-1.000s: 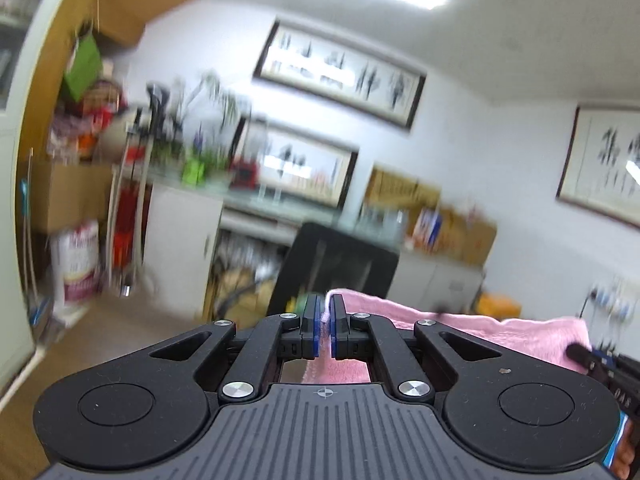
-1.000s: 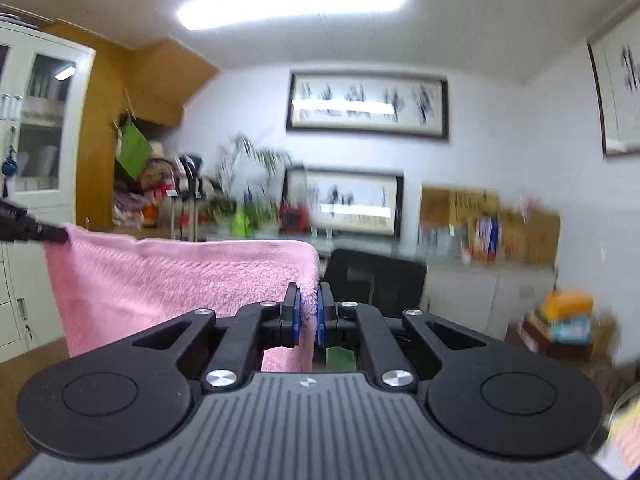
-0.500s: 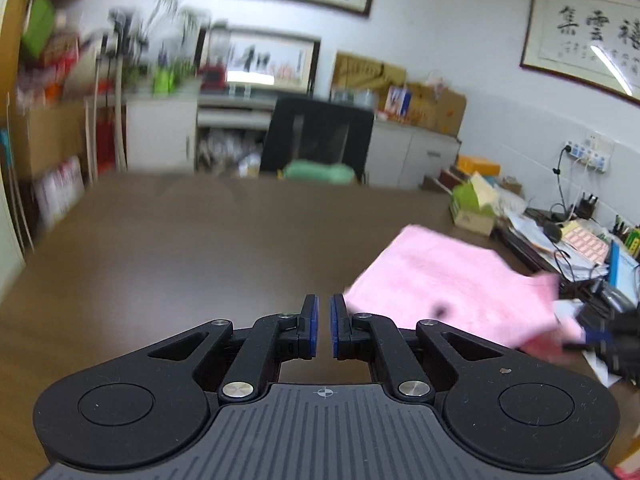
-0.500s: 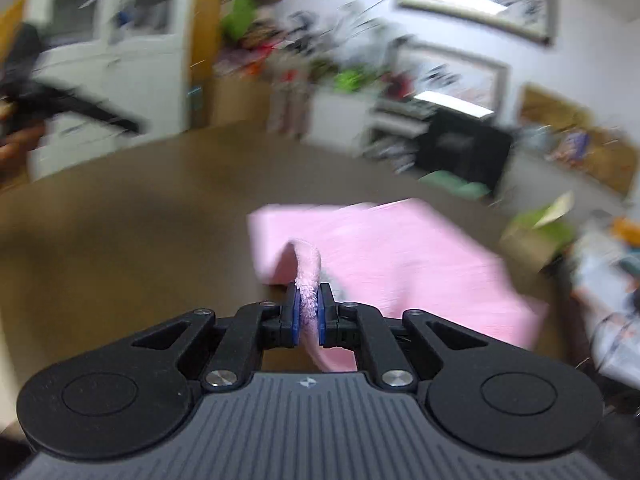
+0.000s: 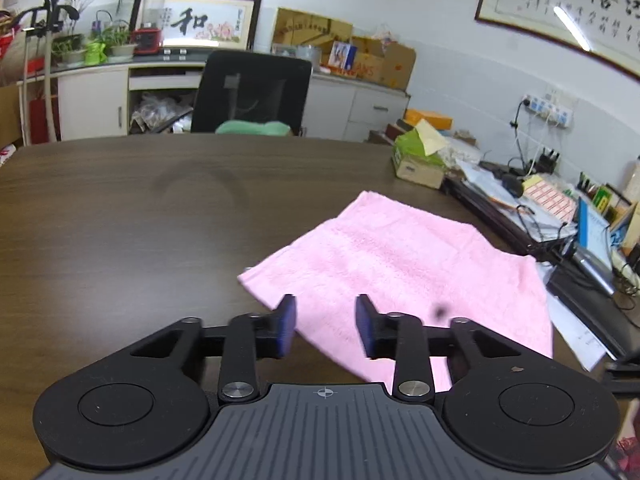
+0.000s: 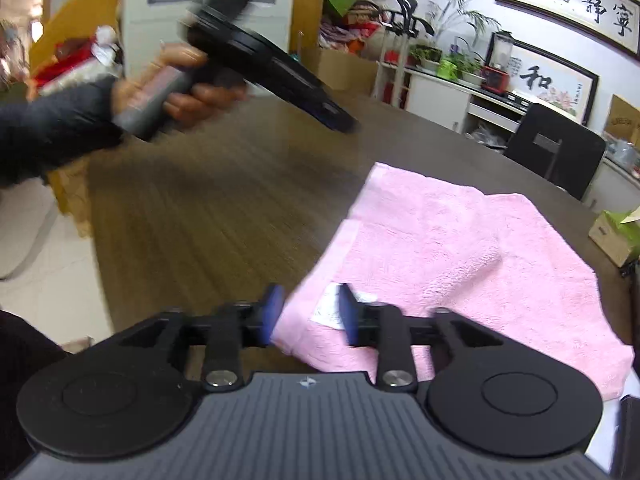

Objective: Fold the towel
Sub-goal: 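Open both grippers and release the flattened towel onto the table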

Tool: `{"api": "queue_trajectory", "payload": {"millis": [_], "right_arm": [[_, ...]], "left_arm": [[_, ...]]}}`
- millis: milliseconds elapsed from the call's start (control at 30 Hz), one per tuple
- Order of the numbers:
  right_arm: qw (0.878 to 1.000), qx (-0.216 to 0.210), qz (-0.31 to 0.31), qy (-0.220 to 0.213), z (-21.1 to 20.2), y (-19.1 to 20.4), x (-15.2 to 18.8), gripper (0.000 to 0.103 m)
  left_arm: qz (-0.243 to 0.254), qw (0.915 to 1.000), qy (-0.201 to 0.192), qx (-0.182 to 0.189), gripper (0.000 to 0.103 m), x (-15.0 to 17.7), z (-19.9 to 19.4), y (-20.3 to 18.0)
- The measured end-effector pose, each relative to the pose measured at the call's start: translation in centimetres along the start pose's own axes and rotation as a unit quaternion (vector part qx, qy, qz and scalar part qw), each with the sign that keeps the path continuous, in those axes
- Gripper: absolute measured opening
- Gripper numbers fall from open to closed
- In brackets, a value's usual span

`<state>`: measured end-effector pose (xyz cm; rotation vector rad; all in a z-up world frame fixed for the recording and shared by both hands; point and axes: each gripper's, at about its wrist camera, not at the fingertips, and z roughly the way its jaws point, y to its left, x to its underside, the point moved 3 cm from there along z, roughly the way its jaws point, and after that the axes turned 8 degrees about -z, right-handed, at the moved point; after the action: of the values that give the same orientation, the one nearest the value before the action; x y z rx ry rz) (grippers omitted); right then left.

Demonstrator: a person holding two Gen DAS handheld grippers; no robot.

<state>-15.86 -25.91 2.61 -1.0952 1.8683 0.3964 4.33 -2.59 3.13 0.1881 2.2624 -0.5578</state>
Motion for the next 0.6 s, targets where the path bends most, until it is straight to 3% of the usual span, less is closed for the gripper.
{"api": "queue_trajectory", "payload": {"millis": [133, 333, 433, 500, 600], "right_arm": [[0.997, 0.014, 0.064, -0.041, -2.2, -2.7, 0.5, 0.055], [0.981, 0.05, 0.184, -0.037, -1.3, -6.8, 2.6, 0.064], [0.974, 0.066, 0.215, -0.025, -0.6, -8.2, 3.9, 0.066], [0.969, 0.073, 0.235, -0.022, -0.4, -8.9, 4.9, 0.068], [0.96, 0.09, 0.266, -0.02, 0.0, -10.3, 6.2, 0.073]], "left_arm": [[0.008, 0.9992, 0.037, 0.015, 0.051, -0.1, 4.1, -1.3], [0.0, 0.9974, 0.071, 0.001, 0.051, 0.1, 7.9, -1.6], [-0.011, 0.9974, 0.068, -0.021, 0.047, -0.1, 8.6, -0.5], [-0.014, 0.9971, 0.066, -0.036, 0.036, -0.2, 8.4, 0.0], [0.008, 0.9951, 0.061, -0.077, 0.033, 0.4, 7.5, 0.4]]}}
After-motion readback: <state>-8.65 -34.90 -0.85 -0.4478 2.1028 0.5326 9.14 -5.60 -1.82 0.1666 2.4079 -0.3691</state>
